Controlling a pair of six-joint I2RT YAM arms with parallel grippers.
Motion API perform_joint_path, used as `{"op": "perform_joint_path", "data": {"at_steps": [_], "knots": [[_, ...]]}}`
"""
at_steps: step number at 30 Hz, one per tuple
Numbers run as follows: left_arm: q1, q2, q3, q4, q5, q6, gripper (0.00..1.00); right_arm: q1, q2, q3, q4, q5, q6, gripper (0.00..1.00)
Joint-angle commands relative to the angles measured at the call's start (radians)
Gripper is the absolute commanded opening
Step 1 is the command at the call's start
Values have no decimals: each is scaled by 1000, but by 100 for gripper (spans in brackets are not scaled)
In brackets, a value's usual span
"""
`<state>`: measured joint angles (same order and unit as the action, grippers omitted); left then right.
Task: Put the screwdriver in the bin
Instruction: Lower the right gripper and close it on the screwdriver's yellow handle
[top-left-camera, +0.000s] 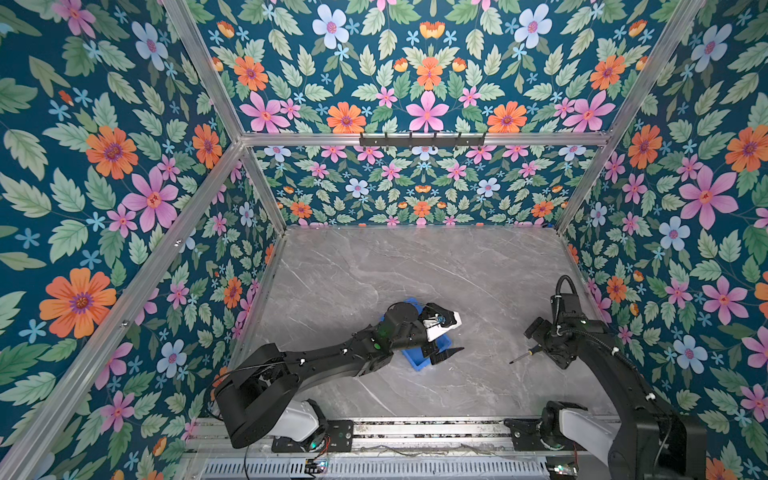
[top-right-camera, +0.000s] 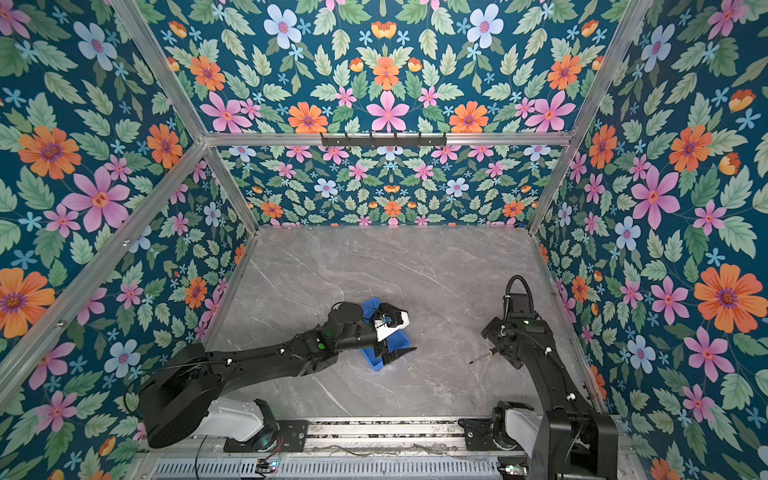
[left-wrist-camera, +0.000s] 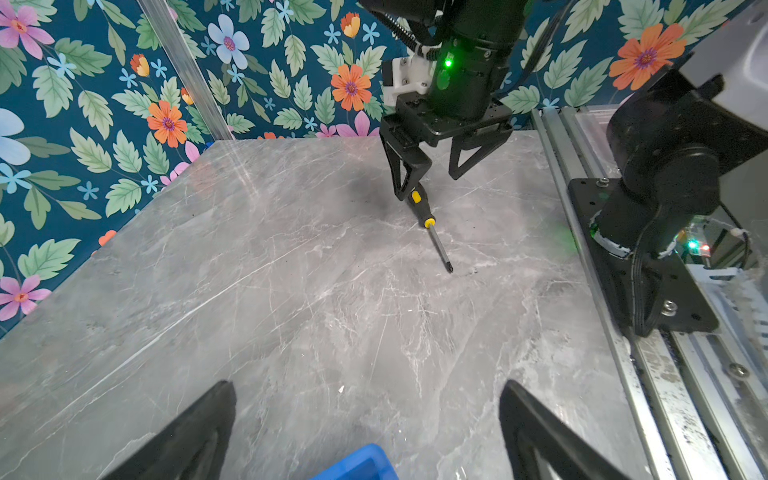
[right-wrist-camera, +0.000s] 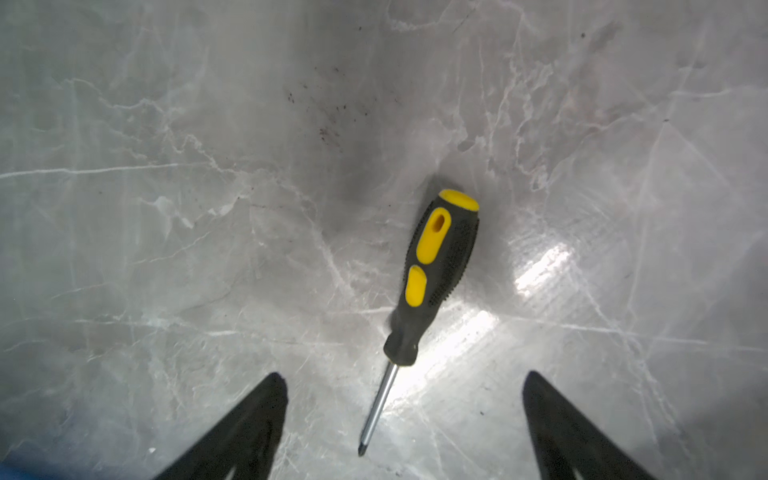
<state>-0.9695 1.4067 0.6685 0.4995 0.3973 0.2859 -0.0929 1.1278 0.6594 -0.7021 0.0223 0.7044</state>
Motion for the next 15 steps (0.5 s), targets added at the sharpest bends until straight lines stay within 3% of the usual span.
{"op": "perform_joint_path", "data": {"at_steps": [1,6,15], "knots": [[-1,-9,-3,4,4,6,100,1,69,32,4,39,17,72],[-1,-20,-8,4,-5,6,100,1,175,81,-24,85,22,48],[-3,-24,-2,4,-5,-1,100,-5,288,88,1,75,15,42]]}}
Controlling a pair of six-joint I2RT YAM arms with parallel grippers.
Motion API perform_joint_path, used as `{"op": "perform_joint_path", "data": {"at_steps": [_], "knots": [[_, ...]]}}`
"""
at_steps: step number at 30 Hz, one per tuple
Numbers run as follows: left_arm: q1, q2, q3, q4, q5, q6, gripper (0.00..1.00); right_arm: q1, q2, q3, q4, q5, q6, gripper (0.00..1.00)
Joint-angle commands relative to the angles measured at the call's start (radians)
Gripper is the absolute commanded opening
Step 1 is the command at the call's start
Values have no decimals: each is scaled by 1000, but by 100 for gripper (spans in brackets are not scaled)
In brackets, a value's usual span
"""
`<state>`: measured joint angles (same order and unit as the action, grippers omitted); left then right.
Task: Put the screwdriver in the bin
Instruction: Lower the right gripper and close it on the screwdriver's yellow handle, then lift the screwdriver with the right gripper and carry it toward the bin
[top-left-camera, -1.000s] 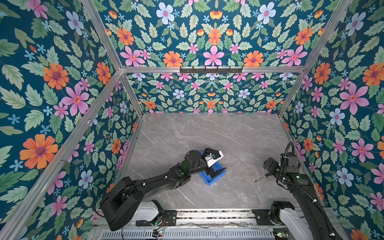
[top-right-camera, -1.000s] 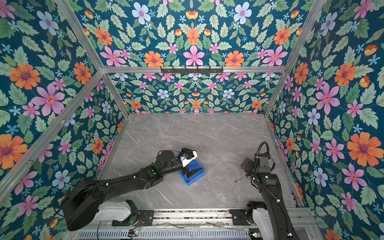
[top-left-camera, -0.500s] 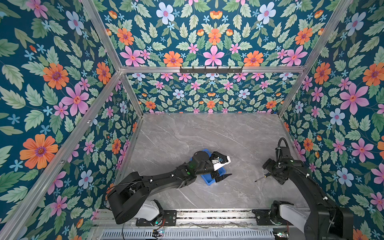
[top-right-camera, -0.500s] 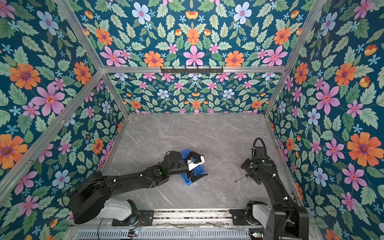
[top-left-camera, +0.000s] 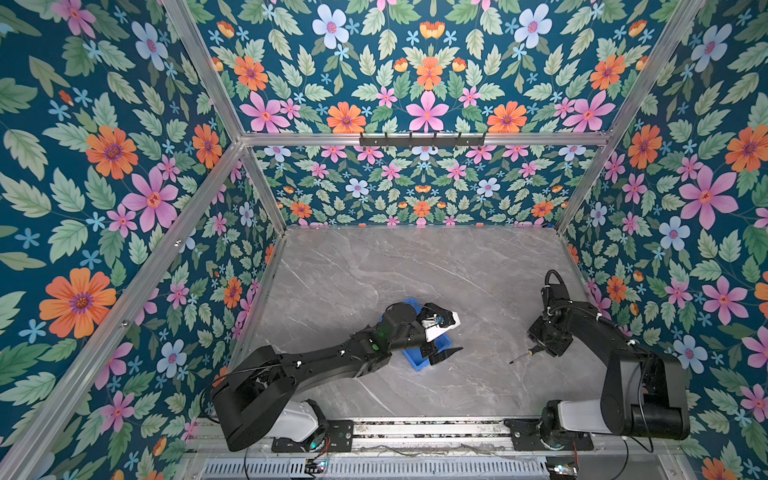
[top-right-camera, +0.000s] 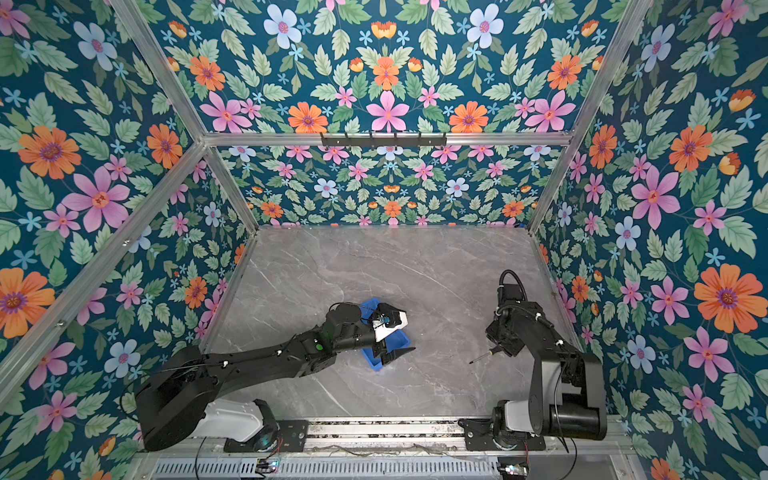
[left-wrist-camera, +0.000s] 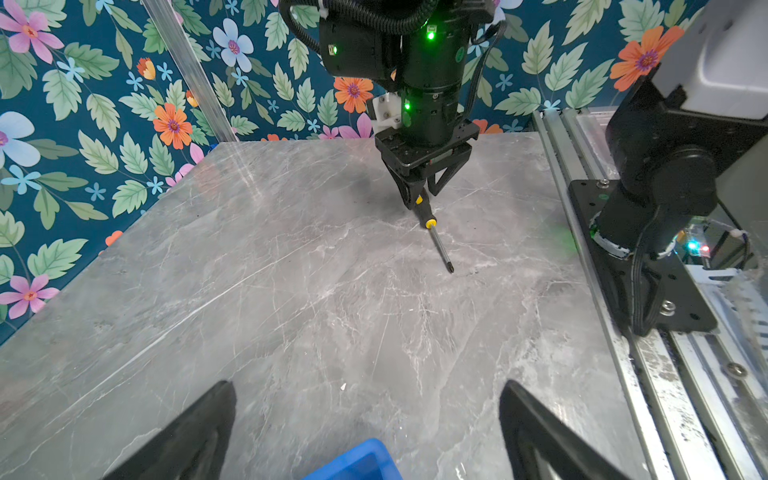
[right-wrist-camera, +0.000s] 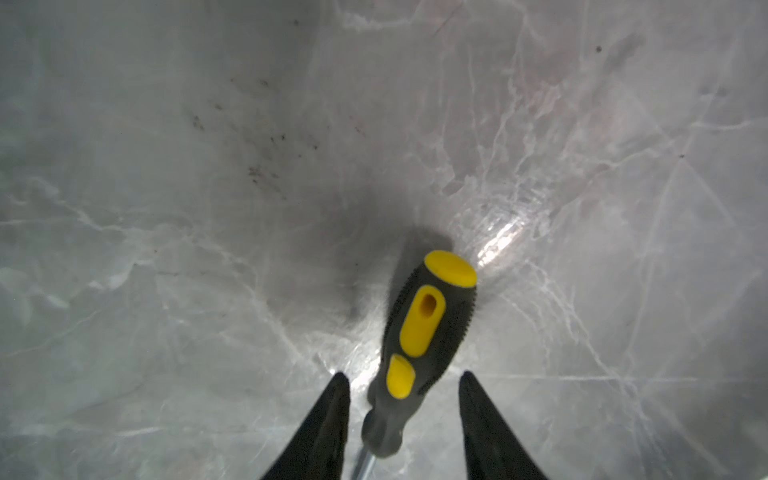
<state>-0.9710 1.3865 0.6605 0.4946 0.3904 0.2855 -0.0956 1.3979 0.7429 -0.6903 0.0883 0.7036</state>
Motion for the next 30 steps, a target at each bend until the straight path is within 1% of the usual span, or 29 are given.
{"op": "perform_joint_path", "data": {"at_steps": [1,5,8,13,18,26,30], "knots": [[-1,-2,5,9,2,0,100,-1,28,6,-5,7,17,40],[-1,0,8,9,-2,0,100,-2,73,26,-1,11,17,33],[-1,1,11,9,-5,0,100,-3,103,42,-5,8,13,30],[-1,6,12,9,-11,0,100,-3,142,54,8,1,8,20],[-1,3,13,9,-26,-15,100,-3,141,64,-3,1,-7,0],[-1,-6,-15,55,-76,-84,100,-3,63,65,-18,4,-40,0],[-1,-19,-27,71,-83,-94,100,-3,21,73,-30,1,-59,0]]}}
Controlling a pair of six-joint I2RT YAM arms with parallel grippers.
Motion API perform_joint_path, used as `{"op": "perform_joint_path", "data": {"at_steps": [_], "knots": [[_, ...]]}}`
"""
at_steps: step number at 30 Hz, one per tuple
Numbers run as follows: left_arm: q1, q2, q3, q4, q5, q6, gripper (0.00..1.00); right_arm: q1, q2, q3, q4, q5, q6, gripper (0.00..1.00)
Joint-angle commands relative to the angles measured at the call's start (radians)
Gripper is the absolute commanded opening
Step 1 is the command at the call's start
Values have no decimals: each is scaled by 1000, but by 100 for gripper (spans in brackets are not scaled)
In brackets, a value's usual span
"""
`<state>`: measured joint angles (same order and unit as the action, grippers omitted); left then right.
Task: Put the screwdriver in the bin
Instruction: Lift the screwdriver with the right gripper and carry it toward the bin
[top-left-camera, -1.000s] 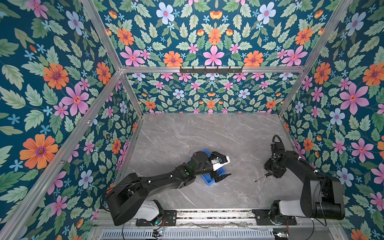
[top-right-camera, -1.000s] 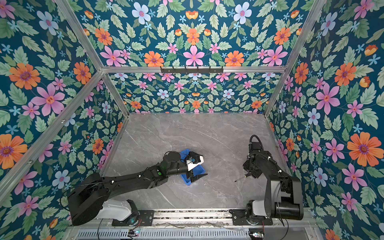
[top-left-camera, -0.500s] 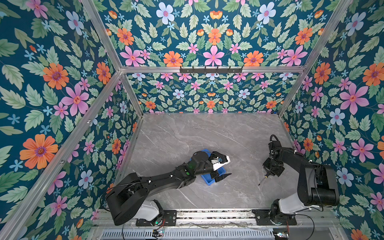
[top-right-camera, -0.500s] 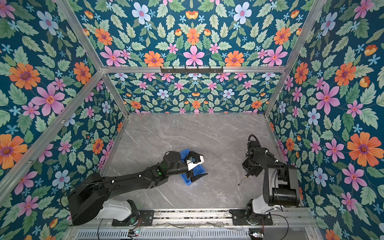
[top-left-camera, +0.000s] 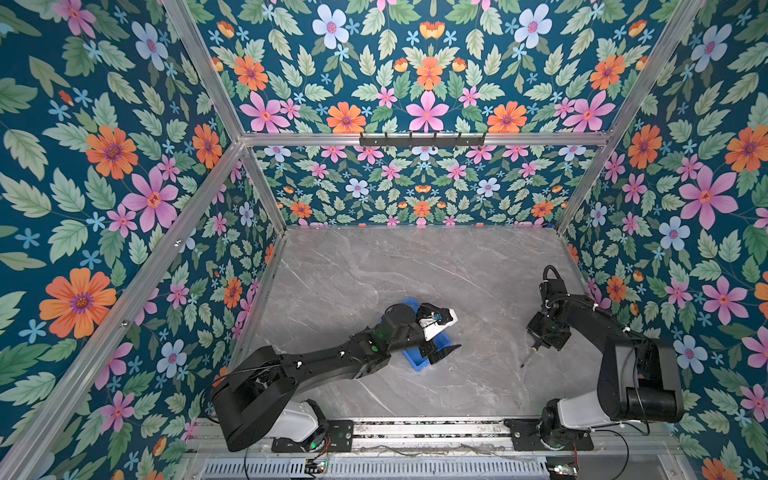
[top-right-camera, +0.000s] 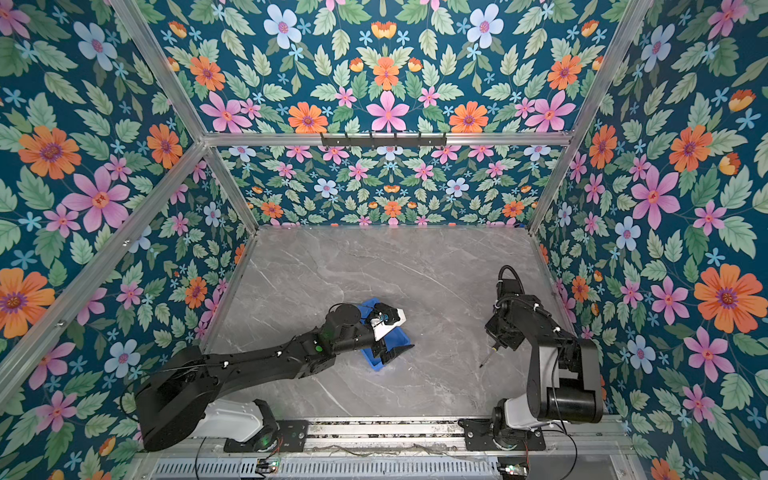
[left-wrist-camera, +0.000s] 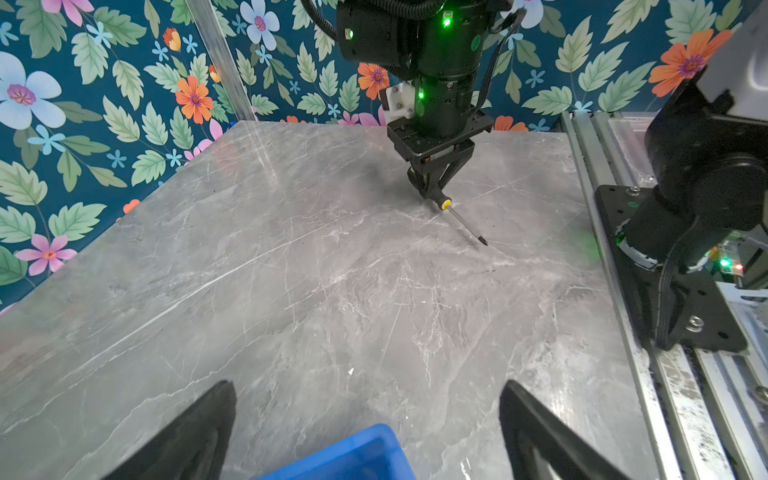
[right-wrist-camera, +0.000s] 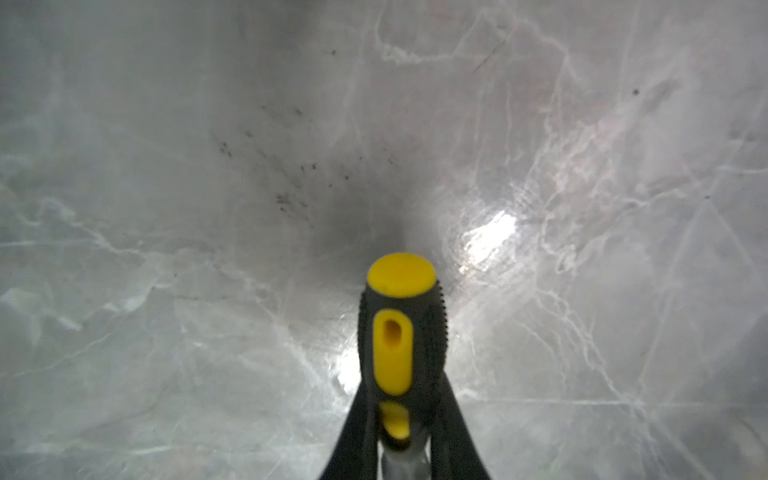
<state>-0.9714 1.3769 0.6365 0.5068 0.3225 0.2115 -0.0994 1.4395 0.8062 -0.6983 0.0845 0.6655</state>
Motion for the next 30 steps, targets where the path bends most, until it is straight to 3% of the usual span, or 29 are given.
{"op": "perform_joint_path", "data": {"at_steps": [1,8,15,30], "knots": [[-1,-14,-7,66,-16,-20,100,1,-33,14,-24,4,-26,0],[0,-57,-42,101,-25,-31,100,11,-152,9,20,-43,-83,0],[9,-127,-53,-16,-30,39,100,75,-226,34,39,-53,-126,0],[123,-314,-51,-361,44,119,100,352,-174,188,33,-9,-95,0]]}}
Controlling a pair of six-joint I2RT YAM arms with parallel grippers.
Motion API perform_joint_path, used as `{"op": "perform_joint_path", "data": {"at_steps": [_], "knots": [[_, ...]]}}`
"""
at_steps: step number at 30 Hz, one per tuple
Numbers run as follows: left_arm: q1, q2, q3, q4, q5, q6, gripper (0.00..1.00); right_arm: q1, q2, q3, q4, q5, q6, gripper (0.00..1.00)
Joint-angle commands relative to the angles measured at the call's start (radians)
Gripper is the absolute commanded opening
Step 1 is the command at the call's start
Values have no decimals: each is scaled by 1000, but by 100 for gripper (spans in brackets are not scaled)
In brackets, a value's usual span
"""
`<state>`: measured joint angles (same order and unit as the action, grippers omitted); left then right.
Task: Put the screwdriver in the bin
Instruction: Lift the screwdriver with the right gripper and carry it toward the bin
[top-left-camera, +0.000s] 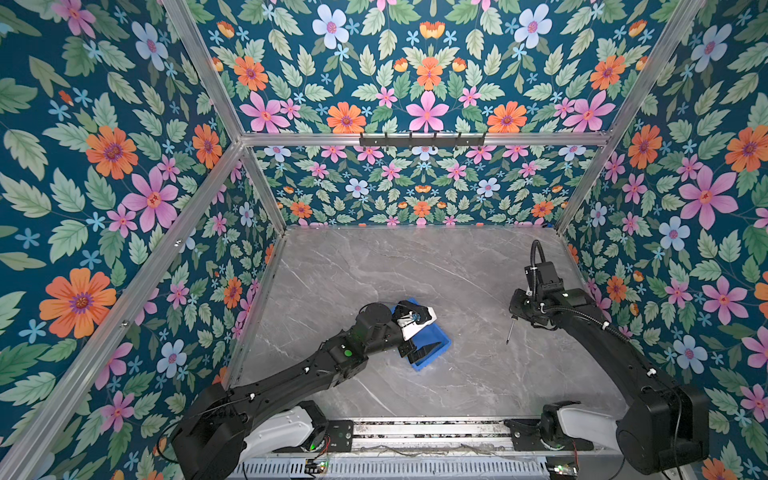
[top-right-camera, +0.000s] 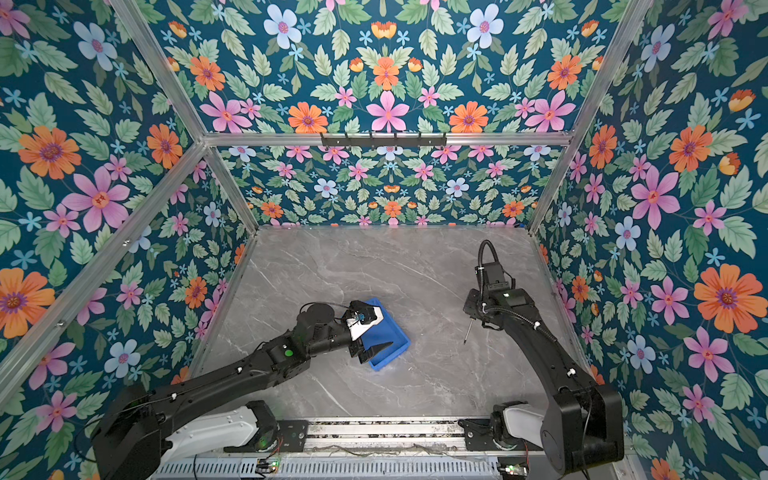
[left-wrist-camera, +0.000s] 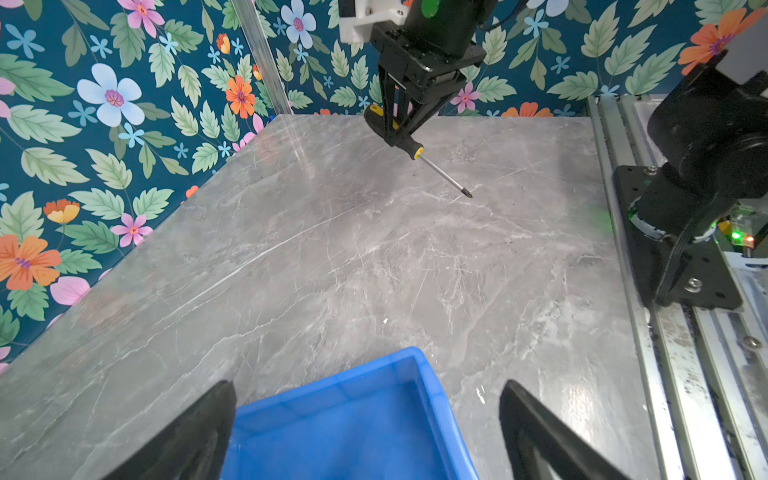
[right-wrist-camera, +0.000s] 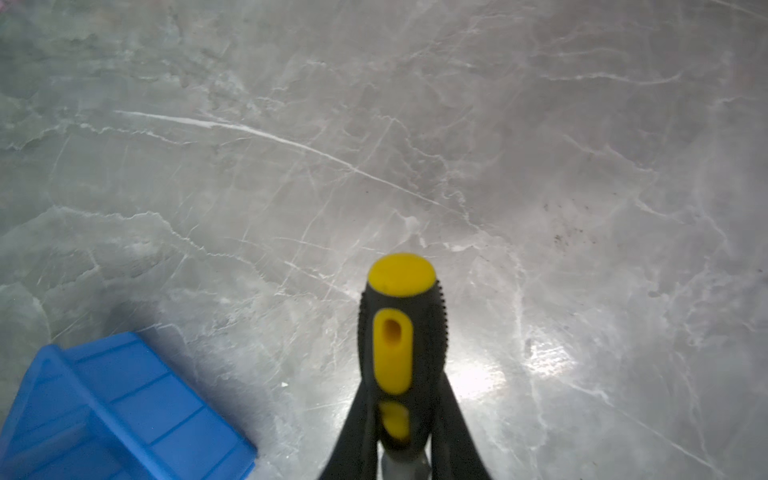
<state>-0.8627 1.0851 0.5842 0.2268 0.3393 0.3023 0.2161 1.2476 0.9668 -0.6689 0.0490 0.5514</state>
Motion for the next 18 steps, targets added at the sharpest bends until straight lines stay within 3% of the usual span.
{"op": "perform_joint_path", "data": {"at_steps": [1,9,18], "knots": [[22,-36,2,-101,29,33,100,62,30,44,5,32,16,0],[64,-153,-12,-255,34,52,100,275,180,181,33,102,-50,0],[96,-309,-30,-420,10,51,100,455,395,359,80,48,-89,0]]}}
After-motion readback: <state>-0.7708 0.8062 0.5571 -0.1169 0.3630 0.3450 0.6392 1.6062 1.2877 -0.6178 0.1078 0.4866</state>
